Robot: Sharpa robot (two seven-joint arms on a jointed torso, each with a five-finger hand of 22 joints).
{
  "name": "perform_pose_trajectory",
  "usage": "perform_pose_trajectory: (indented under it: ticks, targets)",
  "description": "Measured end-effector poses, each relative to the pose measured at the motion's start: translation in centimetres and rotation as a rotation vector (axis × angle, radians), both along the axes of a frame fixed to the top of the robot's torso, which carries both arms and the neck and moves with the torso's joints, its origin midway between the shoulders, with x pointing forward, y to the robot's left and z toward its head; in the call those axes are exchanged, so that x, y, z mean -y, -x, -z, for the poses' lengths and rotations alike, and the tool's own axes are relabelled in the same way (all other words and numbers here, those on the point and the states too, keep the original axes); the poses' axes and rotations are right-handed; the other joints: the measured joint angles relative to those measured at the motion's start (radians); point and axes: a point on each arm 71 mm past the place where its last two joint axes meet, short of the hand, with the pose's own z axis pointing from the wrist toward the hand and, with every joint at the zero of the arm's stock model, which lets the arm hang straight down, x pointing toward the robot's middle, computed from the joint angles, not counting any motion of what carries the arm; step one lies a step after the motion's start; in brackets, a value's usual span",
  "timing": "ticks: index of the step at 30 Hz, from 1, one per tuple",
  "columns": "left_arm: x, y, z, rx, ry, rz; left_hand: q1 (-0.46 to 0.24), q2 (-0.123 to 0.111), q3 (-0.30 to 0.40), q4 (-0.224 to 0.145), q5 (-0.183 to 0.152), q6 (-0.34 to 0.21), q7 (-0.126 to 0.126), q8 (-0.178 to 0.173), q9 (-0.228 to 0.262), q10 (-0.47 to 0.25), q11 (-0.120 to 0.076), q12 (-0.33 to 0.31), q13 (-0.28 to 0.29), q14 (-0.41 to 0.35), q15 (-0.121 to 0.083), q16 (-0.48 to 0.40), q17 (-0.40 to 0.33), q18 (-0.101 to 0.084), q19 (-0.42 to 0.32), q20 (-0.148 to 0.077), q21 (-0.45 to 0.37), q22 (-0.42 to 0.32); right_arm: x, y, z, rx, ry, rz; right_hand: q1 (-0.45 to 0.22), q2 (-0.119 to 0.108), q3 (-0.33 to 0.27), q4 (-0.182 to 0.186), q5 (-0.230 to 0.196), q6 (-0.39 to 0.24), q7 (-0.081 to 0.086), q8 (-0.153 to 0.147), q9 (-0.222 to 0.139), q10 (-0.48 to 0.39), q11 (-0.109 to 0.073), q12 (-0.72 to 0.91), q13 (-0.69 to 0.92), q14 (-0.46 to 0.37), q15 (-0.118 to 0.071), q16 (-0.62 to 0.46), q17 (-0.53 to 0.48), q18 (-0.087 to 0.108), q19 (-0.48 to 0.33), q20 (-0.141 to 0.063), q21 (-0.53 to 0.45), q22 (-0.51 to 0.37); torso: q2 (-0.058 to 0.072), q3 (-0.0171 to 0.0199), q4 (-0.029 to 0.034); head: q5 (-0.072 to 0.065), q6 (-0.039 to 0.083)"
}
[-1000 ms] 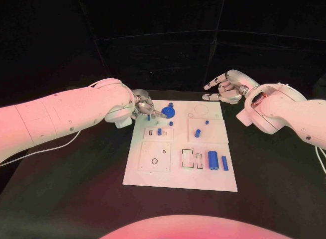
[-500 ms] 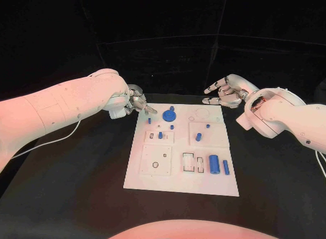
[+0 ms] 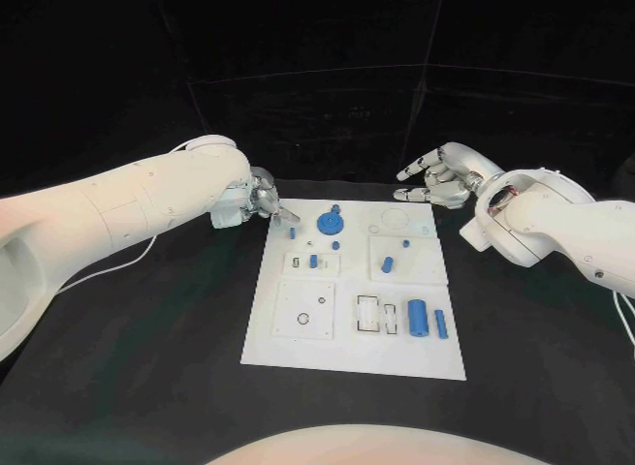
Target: Assemble the parts on the task board
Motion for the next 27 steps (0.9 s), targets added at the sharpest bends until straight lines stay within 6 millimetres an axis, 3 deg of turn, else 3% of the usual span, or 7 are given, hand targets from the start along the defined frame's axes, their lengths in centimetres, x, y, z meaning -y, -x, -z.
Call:
perform_pose_trajectory:
  ticks: [10, 17, 27]
  targets:
    - [0.8, -0.1, 0.4, 0.001, -0.008, 0.016, -0.023, -0.004, -0.032, 0.021, 0.000, 0.000, 0.000, 0.000, -0.003, 0.000, 0.000, 0.000, -0.002, 0.000, 0.000, 0.000, 0.000, 0.000, 0.000, 0.000, 0.000, 0.003, -0.2, -0.1, 0.0, 0.000, -0.001, -0.002, 0.000, 0.000, 0.000, 0.000, 0.000, 0.000, 0.000, 0.000, 0.000, 0.000, 0.000, 0.000, 0.000, 0.000, 0.000, 0.000, 0.000, 0.000, 0.000, 0.000, 0.000, 0.000, -0.001, -0.0003, 0.0019, -0.001, -0.004]
    - [1.1, -0.1, 0.7, -0.002, -0.009, 0.024, -0.023, -0.004, -0.039, 0.014, 0.000, 0.000, 0.000, 0.000, -0.004, 0.004, -0.004, 0.000, -0.002, 0.000, 0.000, 0.000, 0.000, 0.000, 0.004, -0.004, 0.000, 0.004, -0.1, -0.2, 0.1, 0.001, 0.000, 0.001, 0.000, 0.000, 0.000, 0.000, 0.000, 0.000, 0.000, 0.000, 0.000, 0.000, 0.000, 0.000, 0.000, 0.000, 0.000, 0.000, 0.000, 0.000, 0.000, 0.000, 0.000, 0.000, -0.002, -0.0002, 0.0029, -0.004, -0.006]
    - [1.7, 0.0, 1.0, -0.014, -0.012, 0.037, 0.006, 0.025, -0.045, 0.007, 0.000, 0.000, 0.000, 0.000, -0.007, 0.004, -0.004, 0.000, -0.003, 0.000, 0.000, 0.000, 0.000, 0.000, 0.004, -0.004, 0.000, 0.007, -0.1, -0.3, 0.1, 0.002, 0.000, 0.001, 0.000, 0.000, 0.000, 0.000, 0.000, 0.000, 0.000, 0.000, 0.000, 0.000, 0.000, 0.000, 0.000, 0.000, 0.000, 0.000, 0.000, 0.000, 0.000, 0.000, 0.000, 0.000, -0.002, 0.0009, 0.0035, -0.004, -0.009]
